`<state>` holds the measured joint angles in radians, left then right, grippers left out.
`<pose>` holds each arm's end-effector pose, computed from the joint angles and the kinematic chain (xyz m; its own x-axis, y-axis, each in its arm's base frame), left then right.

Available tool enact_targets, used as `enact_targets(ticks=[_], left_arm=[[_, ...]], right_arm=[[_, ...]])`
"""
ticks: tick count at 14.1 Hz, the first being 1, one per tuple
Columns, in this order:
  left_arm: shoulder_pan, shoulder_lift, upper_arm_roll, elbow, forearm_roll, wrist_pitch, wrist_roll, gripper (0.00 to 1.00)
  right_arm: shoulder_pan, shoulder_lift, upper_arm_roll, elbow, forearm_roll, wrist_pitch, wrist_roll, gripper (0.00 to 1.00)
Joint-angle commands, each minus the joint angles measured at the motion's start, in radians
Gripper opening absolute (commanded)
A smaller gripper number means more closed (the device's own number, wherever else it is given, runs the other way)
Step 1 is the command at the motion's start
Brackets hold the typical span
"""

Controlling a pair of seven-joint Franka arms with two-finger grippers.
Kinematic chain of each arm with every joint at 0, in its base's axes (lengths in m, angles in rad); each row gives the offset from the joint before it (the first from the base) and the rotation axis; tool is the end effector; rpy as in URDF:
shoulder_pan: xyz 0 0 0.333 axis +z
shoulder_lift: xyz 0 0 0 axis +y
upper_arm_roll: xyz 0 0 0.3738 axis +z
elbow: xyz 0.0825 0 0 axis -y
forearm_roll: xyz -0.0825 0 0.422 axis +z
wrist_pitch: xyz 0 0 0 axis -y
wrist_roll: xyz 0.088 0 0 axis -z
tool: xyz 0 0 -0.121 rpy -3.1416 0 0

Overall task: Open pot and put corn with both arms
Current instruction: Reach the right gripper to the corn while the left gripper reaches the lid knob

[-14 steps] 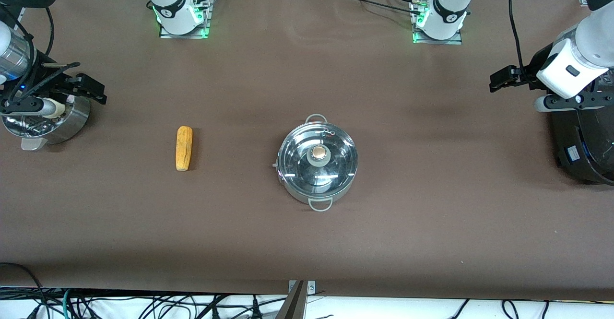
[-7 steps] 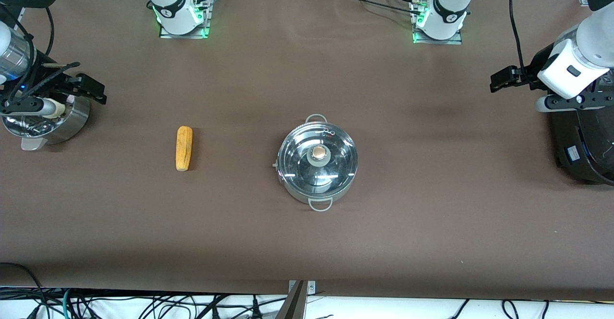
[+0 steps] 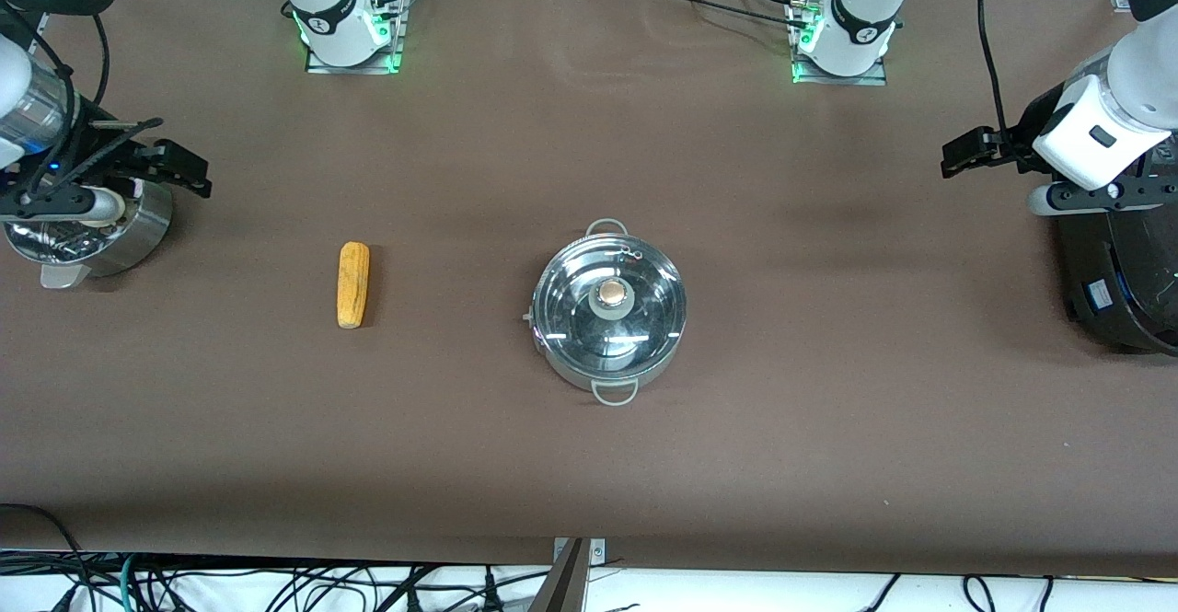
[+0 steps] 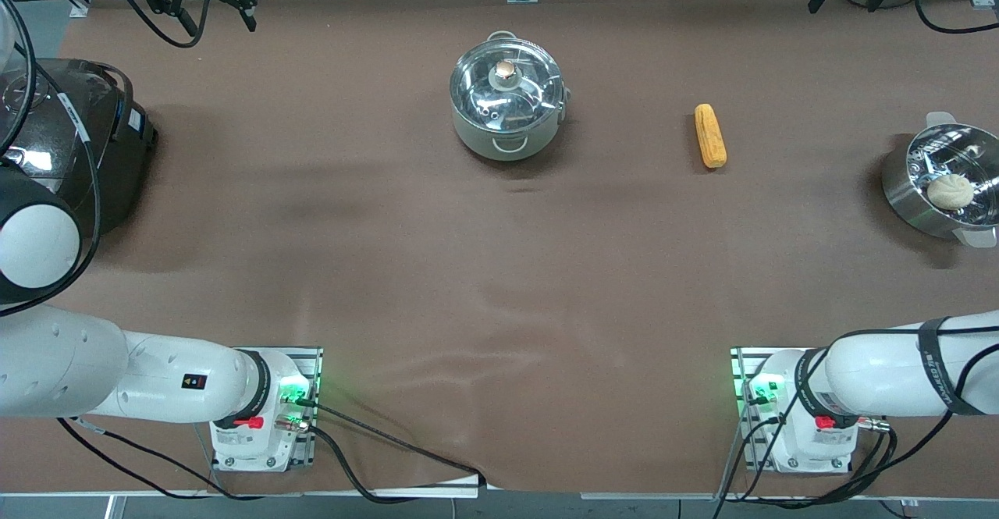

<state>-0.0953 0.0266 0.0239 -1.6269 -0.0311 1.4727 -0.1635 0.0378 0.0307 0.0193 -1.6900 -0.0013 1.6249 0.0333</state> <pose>0.5828 -0.0459 0.6170 0.9791 0.0902 -0.1823 0.0918 -0.9958 0.0007 0.5986 0.0339 0.5938 0.9951 0.0237 -0.0956 0.0241 -0.9997 0.0039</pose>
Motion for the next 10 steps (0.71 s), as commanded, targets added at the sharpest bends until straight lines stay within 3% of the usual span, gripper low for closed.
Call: enact_targets(ticks=[1,5,8,10], left_arm=[[0.014,-0.017,-0.016,-0.004,-0.012,0.023,0.002,1.00],[-0.018,0.070,-0.047,0.044,-0.082,0.084,-0.109,1.00],[-0.139,0.269,-0.076,0.252,-0.089,0.084,-0.350,1.00],[-0.246,0.344,-0.078,0.294,-0.089,0.136,-0.540,1.00]], right_arm=[[0.027,0.075,0.004,0.015,-0.009,-0.103,0.006,1.00],[0.054,0.146,0.004,-0.017,-0.008,-0.058,0.045,1.00],[0.070,0.129,0.008,-0.169,-0.011,0.097,0.143,1.00],[0.068,0.097,0.057,-0.293,-0.014,0.238,0.146,1.00]])
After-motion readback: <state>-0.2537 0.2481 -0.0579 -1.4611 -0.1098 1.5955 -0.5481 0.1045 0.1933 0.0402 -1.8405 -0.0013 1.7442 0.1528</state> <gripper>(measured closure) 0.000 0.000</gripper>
